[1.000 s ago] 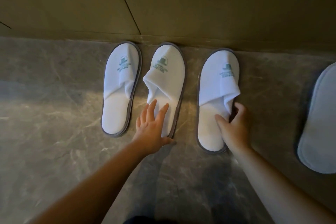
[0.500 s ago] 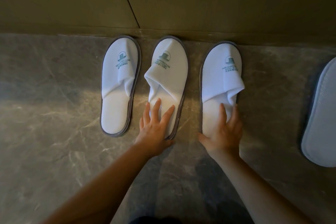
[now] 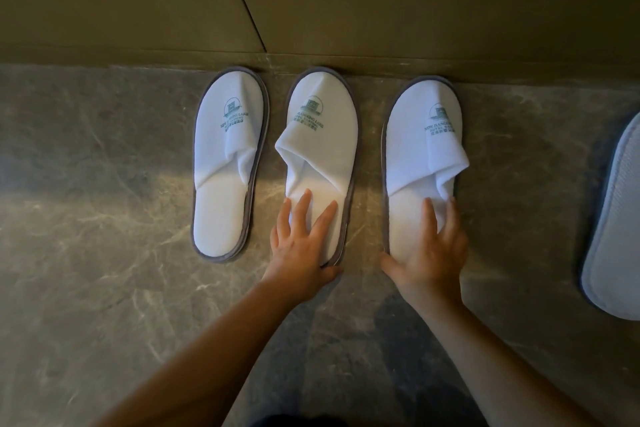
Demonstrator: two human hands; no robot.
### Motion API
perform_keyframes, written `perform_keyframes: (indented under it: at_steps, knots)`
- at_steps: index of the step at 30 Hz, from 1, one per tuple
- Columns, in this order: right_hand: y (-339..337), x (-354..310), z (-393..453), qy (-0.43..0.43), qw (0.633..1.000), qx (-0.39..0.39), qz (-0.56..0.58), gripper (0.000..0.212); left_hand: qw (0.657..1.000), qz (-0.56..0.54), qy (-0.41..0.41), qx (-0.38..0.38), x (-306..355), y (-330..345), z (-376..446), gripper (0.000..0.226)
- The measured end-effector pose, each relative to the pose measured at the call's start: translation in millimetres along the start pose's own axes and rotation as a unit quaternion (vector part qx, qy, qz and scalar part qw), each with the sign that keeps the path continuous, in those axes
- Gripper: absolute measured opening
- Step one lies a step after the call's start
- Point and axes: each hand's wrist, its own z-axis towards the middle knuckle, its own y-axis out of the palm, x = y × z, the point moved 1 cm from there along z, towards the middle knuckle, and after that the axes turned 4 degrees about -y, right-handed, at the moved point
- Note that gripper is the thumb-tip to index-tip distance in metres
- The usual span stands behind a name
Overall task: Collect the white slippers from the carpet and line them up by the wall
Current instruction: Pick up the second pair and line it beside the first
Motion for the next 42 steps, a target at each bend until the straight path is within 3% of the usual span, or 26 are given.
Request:
perform_keyframes:
  at_steps: [18,24,28,31,36,42]
  knots:
    - [-2.0,5.5,0.6,-0.002,1.0,0.005,0.0,0.103,1.0,0.009,0.005,0.003,2.6,-1.3,-0.8,0.097]
    - [-18.7,4.9,-1.4,-0.031,0.999,0.039,-0.001,0.093,0.998,0.023,0.033,0.052,21.4,-14.4,-5.9,0.093]
    - [-47.3,32.7,-0.8,0.012,0.991,0.121,0.047,0.073,0.99,0.026,0.105,0.093,59.3,-10.1,-2.9,0.085]
    - [-68.0,77.5,-1.6,0.088,0.987,0.133,0.026,0.07,0.986,0.059,0.139,0.064,89.7,5.8,6.1,0.084]
    - [-93.4,152.3,-3.0,0.192,0.973,0.125,-0.029,0.086,0.982,0.11,0.153,0.007,111.1,28.2,21.2,0.085]
    - [-96.1,178.5,2.6,0.236,0.963,0.122,0.047,0.1,0.985,0.098,0.142,-0.003,113.7,28.4,25.1,0.088]
